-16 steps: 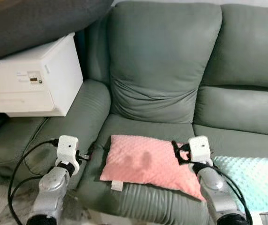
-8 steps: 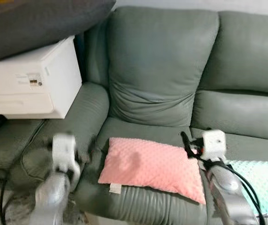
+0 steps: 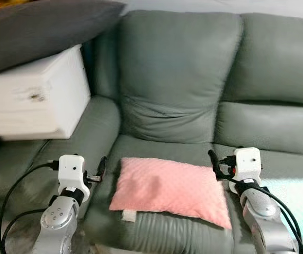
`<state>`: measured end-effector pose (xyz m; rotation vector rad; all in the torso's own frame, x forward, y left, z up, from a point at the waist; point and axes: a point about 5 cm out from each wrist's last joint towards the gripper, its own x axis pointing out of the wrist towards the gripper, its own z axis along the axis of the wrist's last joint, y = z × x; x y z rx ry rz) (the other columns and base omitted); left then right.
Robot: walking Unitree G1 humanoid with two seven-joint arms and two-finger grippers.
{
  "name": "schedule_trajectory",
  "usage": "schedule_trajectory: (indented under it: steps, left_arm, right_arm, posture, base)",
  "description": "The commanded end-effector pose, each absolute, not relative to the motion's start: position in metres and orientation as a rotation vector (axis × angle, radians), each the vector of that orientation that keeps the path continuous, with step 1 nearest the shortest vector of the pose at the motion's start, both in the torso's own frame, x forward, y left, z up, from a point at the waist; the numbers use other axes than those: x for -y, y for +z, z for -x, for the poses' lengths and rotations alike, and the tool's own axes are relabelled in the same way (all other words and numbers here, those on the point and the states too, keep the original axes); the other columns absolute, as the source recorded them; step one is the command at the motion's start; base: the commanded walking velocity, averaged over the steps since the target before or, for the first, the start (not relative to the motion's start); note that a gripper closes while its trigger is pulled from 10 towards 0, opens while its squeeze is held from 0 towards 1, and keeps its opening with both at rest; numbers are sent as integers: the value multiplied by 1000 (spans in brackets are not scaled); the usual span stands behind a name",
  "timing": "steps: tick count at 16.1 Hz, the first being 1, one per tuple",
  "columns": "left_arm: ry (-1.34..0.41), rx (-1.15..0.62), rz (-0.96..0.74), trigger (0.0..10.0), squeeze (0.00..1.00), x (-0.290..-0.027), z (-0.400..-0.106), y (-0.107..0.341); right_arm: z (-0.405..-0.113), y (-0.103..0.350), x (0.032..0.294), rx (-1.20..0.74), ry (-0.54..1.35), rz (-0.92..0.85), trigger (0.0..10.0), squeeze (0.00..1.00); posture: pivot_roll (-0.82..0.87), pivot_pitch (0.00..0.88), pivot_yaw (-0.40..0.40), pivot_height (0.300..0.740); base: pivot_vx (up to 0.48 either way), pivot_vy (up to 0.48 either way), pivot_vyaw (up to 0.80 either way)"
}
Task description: Move the pillow to the sofa
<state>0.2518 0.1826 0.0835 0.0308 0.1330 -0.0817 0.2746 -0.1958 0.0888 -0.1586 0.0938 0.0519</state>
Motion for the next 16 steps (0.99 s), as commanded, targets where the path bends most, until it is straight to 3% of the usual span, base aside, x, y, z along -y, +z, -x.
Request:
schedule_trajectory:
  steps: [1,11,16]
  left_arm:
    - [-72,-135,-29,10000,0,-184,-251,85]
    - [-88,-163,-11,10000,0,-179,-251,84]
    - [-91,-166,-9,10000,0,-178,-253,84]
  right_arm:
    - [-276,96,195,-71,57,153,10000,0]
    - [-278,97,191,-98,93,182,10000,0]
    - [-281,98,192,-99,99,184,10000,0]
  posture:
    - [-15,0,7,740]
    - [-19,0,-5,740]
    - [-19,0,-5,740]
  base:
    - [0,0,0]
    - [0,0,0]
    - [-258,0,0]
